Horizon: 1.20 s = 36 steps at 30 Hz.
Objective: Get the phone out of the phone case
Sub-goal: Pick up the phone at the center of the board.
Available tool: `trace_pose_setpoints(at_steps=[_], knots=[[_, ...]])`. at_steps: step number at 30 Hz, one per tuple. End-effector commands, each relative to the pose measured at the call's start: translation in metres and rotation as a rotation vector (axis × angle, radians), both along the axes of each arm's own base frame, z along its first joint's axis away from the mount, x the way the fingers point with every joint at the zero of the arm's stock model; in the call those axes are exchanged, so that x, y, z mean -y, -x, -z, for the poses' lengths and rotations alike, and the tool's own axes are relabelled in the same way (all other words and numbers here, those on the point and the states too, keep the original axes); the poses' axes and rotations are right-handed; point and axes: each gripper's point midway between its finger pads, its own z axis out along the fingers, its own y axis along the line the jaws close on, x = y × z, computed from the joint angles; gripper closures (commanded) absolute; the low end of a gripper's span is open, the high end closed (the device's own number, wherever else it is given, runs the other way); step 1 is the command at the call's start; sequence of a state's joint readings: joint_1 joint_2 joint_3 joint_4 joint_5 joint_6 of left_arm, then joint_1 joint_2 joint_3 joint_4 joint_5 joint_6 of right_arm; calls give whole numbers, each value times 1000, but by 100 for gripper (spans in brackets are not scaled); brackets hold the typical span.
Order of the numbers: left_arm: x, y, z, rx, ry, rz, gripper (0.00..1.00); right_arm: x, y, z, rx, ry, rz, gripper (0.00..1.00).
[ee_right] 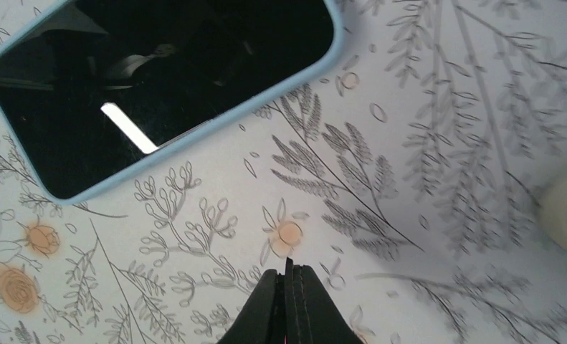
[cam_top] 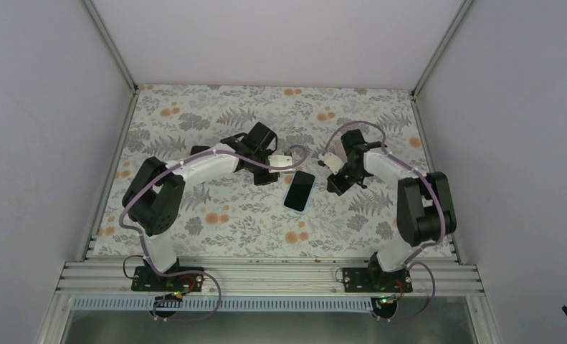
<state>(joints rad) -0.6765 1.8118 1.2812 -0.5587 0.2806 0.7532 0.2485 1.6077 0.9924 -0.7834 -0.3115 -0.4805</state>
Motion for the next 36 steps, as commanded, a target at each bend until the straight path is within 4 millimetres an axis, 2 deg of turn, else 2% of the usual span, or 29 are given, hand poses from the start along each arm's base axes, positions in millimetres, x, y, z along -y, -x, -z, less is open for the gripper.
trace_pose_setpoints(at_steps=[1,4,8,11,20,28,32,36], knots=[[13,-3,13,39,3,33,98,-20,-7,11,-70,-75,-41,96],[13,-5,30,34,-34,16,98,-26,-13,20,-98,-92,-59,96],[7,-28,45,103,-81,-72,98,-35,-7,24,-133,-124,-99,96],[9,-38,52,118,-88,-96,98,-37,-4,28,-144,-125,-103,96],[38,-55,60,70,-51,-77,98,-38,4,41,-182,-133,-99,96],[60,-44,76,-63,3,-14,98,-35,17,54,-255,-140,-65,96],[66,-42,73,-78,28,2,98,-34,18,53,-270,-155,-55,96],[66,-43,73,-79,22,1,98,-18,15,47,-247,-118,-34,96]])
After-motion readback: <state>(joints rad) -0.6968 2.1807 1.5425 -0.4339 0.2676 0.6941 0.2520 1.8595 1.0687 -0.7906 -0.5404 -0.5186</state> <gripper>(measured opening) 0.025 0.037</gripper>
